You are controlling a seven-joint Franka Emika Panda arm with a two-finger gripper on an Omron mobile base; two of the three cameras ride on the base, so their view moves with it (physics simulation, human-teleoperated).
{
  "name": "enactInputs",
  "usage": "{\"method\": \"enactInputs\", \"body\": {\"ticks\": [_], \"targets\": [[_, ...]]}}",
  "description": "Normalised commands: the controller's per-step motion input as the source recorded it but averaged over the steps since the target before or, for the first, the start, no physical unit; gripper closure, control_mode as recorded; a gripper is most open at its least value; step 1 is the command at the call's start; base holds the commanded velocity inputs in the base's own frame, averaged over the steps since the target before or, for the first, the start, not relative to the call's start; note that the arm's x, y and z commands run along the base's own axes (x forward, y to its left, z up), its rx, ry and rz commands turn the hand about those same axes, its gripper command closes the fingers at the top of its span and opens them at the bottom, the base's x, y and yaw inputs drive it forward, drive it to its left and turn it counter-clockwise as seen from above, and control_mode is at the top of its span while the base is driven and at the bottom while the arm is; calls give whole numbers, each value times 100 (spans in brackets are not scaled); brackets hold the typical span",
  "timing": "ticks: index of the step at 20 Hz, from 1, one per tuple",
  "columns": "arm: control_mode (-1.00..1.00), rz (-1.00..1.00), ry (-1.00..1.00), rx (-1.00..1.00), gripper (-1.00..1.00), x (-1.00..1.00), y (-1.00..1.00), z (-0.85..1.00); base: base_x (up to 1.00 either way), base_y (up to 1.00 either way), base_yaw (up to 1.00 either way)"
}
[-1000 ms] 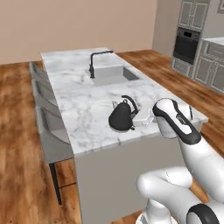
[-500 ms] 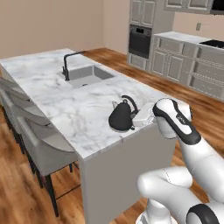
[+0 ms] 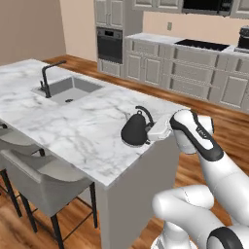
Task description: The kettle is done boiling. Turn off the stove, then wait for 300 timesteps before moving the kettle to the dining table.
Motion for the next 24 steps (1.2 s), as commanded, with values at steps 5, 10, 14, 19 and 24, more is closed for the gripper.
{"method": "enactInputs", "body": {"ticks": [5, 10, 14, 19, 24], "targets": [[100, 0, 0, 0, 100, 0, 0, 0, 27, 75, -37], [100, 0, 0, 0, 100, 0, 0, 0, 2, 66, -18], [100, 0, 0, 0, 100, 0, 0, 0, -27, 56, -3], [-100, 0, 0, 0, 100, 0, 1, 0, -12, 38, 0], [-100, 0, 0, 0, 100, 0, 0, -1, 0, 0, 0]]}}
